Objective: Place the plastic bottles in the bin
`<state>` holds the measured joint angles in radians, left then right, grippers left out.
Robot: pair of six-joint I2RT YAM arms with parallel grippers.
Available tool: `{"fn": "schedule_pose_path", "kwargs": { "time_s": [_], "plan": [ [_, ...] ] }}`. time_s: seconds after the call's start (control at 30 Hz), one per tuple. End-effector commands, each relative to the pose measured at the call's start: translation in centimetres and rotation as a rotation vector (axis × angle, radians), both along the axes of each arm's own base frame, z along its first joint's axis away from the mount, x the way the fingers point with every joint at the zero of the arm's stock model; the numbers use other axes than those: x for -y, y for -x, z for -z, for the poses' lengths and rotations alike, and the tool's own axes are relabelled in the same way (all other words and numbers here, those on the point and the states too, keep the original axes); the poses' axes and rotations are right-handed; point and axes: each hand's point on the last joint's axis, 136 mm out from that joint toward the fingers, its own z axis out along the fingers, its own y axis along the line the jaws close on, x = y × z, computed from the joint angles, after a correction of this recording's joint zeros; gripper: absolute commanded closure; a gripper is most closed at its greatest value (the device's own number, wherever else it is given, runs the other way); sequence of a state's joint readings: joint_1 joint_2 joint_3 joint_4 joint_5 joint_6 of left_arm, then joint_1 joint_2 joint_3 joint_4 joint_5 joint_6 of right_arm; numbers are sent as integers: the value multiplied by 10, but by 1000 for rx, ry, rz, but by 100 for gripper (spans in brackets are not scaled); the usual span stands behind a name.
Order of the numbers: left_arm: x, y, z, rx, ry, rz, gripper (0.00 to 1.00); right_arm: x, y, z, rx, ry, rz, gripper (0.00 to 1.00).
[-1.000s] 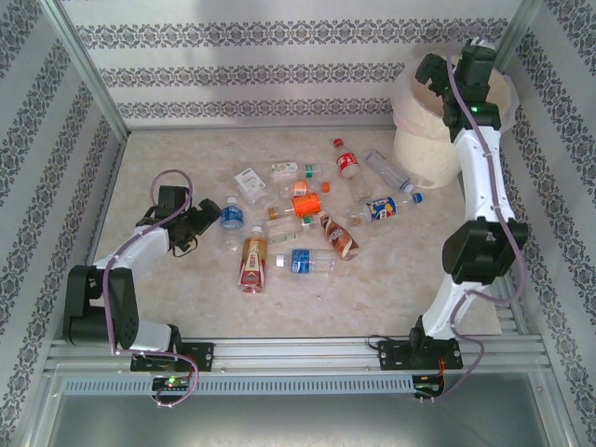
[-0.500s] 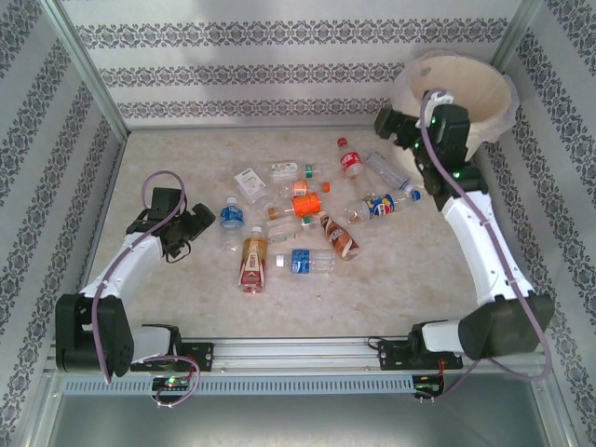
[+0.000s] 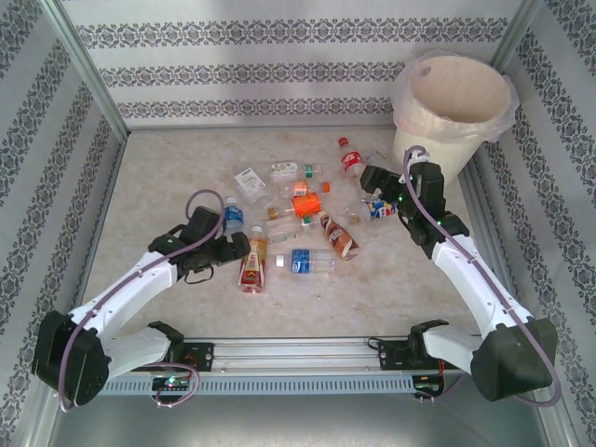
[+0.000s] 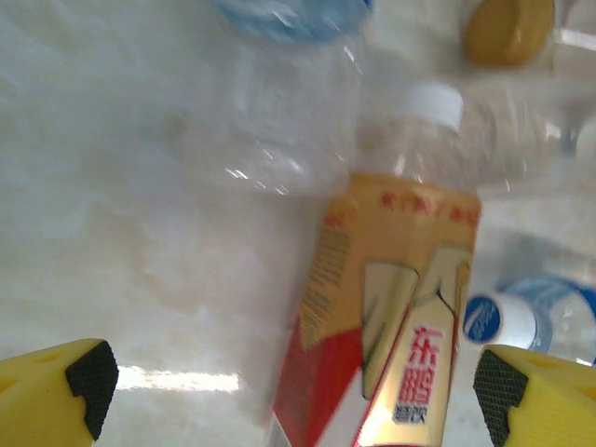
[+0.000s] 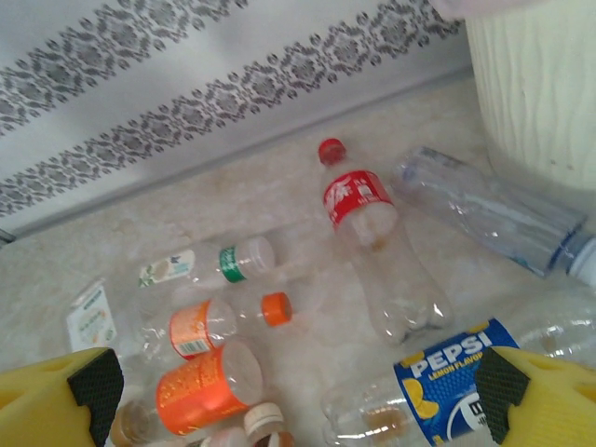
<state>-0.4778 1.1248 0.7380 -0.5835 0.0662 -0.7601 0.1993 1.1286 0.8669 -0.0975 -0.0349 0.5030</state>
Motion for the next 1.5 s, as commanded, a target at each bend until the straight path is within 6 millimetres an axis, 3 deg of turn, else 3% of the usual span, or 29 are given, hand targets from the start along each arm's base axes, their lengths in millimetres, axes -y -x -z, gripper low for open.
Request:
{"fn": "schedule_pose_path", "kwargs": {
  "time_s": [0.0, 0.17, 0.37, 0.63, 0.87, 0.97, 1.1, 1.27, 1.47],
  "plan": [
    [17, 7, 2, 39, -117, 88, 0, 4, -2, -13, 58, -24, 50, 2],
    [41, 28, 19, 52, -222, 182, 0, 13, -3, -9, 65, 14, 92, 2],
    [42, 29, 44, -5, -392, 245, 1, 19, -4, -8, 68, 17, 132, 2],
    [54, 33, 66, -42, -409, 306, 15, 20, -4, -4, 61, 23, 137, 2],
    [46, 34, 61, -3, -400, 278, 32, 19, -9, -13, 92, 11, 134, 2],
    [41, 30, 47, 43, -406, 267, 34, 18, -7, -20, 112, 1, 134, 2],
    [46, 19, 14, 140, -370, 280, 34, 18, -4, -26, 140, -18, 133, 2],
    [59, -5, -52, 322, -257, 289, 36, 9, 2, -37, 165, -53, 78, 2],
    [99, -45, -128, 566, -113, 399, 37, -25, 13, -56, 164, -188, -101, 2]
  ]
}}
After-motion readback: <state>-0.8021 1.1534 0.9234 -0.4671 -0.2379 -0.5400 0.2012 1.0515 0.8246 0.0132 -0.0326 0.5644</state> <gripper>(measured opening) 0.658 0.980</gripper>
